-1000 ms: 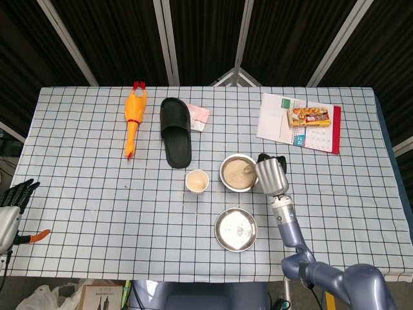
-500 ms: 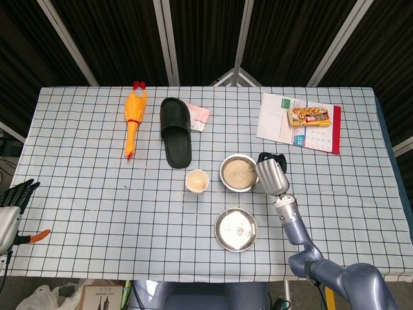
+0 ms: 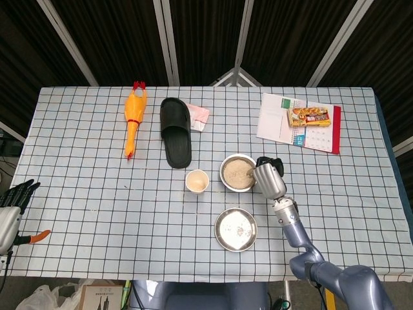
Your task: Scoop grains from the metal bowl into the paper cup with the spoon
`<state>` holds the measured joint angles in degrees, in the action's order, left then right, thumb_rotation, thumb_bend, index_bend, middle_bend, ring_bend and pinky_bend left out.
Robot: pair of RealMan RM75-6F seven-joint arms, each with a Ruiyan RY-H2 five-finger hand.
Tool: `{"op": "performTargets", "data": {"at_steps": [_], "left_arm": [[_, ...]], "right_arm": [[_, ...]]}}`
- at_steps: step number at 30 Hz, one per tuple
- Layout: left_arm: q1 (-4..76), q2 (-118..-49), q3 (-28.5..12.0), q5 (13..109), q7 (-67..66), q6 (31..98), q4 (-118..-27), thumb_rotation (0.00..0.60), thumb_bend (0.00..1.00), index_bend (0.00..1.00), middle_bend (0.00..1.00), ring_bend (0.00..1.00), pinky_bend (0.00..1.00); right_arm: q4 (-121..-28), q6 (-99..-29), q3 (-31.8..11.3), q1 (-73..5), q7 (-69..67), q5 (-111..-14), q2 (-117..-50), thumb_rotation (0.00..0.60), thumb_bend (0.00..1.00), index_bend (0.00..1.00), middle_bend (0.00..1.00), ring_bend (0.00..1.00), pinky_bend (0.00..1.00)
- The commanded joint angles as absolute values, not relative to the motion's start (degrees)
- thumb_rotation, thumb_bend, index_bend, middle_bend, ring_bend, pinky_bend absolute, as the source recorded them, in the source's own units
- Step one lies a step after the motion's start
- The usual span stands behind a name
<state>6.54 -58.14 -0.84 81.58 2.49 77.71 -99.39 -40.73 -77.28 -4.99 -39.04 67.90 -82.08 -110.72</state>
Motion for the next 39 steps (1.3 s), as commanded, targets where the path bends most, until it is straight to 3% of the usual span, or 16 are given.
{"op": "performTargets", "data": {"at_steps": [1,12,31,39], "left_arm": [[6.5,-58.1,-0.8,81.6,2.6,77.7,-99.4,0.6,0.0,0.0,0.0,0.0,0.0],[6.5,-58.0,-0.8,81.5,2.9,77.6,-99.4,0.6,0.0,0.0,0.0,0.0,0.0],[6.7,-57.6,-0.8,81.0,3.5,76.9,-99.9,0.6,0.0,0.0,0.0,0.0,0.0],[6.7,-57.6,-0.8,80.9,3.5,76.8,-100.0,0.6,0.0,0.0,0.0,0.0,0.0]], "right_arm": [[-40.5,-76.9,-5.1,-38.7,67.4,-81.9,-111.4,0.6,0.59,0.64,0.86,1.0,1.0],[-42.5,-76.1,-8.3,-38.4,65.3,-79.6,-113.8,0.6,0.59,0.64,0.86,1.0,1.0],[-51.9,-74.9,-20.9,-36.1,60.7,-65.2,-115.6,0.6,0.59,0.64,0.86,1.0,1.0],[-56.3,-74.4,-23.3,-34.8,58.9,-61.0,-115.1,0.6,0.59,0.64,0.86,1.0,1.0]]}}
